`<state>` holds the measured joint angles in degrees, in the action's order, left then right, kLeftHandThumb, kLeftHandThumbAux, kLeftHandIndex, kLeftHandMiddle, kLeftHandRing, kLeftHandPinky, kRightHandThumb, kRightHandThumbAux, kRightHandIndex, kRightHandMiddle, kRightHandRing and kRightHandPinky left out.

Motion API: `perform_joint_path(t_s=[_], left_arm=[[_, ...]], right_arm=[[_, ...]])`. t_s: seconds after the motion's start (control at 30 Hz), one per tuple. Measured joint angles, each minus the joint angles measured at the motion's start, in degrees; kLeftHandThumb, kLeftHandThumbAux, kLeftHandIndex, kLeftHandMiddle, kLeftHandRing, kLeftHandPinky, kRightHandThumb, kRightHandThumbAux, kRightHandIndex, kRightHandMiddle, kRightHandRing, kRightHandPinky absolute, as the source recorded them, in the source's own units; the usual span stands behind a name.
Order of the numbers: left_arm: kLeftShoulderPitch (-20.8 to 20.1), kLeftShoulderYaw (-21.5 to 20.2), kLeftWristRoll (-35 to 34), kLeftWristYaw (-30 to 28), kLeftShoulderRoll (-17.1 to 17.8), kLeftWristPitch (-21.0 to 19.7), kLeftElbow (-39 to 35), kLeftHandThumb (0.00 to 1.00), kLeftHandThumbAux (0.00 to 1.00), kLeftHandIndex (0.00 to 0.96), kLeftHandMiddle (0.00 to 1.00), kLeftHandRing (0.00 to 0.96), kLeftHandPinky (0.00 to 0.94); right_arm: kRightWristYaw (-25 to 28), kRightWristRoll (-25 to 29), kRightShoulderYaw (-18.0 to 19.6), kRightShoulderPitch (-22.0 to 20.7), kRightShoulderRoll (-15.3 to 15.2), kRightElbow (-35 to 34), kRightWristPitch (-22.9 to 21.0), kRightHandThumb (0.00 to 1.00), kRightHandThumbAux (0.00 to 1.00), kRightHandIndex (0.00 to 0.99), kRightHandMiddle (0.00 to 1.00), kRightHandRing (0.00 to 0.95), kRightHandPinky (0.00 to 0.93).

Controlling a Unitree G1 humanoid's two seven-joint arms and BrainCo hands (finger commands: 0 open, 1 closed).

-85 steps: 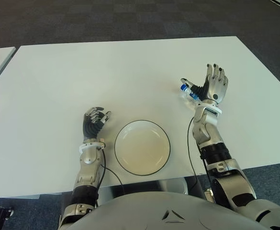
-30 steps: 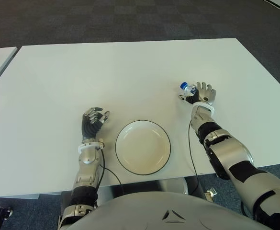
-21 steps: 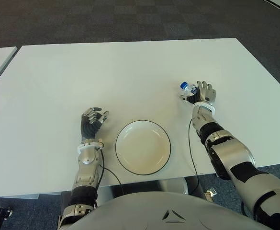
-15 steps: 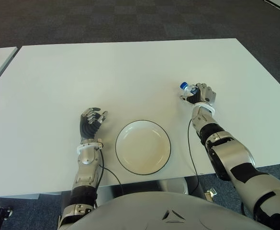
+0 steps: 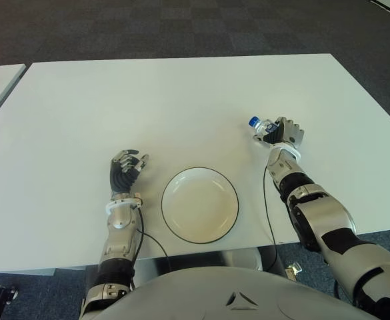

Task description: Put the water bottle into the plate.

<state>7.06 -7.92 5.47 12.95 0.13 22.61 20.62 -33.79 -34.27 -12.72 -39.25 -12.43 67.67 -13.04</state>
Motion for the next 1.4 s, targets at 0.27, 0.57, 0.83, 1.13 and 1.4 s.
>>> perform_joint_path(t_s=[0.27,0.57,0.83,1.13,1.4], left_arm=[[0.0,0.0,0.1,0.0,0.1,0.0,0.1,0.708,0.711,0.434,0.655,0.636,0.604],[0.0,-0.1,0.1,0.0,0.1,0.0,0.1,0.707,0.711,0.434,0.657,0.637,0.606],[-0.1,-0.1,0.1,0.0,0.1,0.1,0.2,0.708,0.71,0.433,0.648,0.628,0.596],[-0.2,-0.1,0.1,0.0,0.1,0.2,0.3,0.708,0.71,0.433,0.649,0.629,0.596],[-0.2,-0.1,0.0,0.0,0.1,0.3,0.3,0.708,0.71,0.434,0.646,0.626,0.593]], right_arm=[[-0.1,2.6,2.4,0.6,0.0,-1.4,2.6,0.71,0.717,0.431,0.752,0.764,0.803],[-0.1,5.4,4.7,1.6,0.2,-3.2,5.8,0.708,0.719,0.429,0.772,0.793,0.826],[-0.1,8.0,6.3,4.5,0.3,-5.9,13.4,0.708,0.719,0.431,0.789,0.809,0.838],[-0.2,10.5,7.3,9.2,0.3,-11.4,22.1,0.706,0.72,0.439,0.799,0.814,0.829],[-0.3,12.0,7.5,18.3,1.5,-23.4,28.5,0.704,0.72,0.44,0.819,0.829,0.843]])
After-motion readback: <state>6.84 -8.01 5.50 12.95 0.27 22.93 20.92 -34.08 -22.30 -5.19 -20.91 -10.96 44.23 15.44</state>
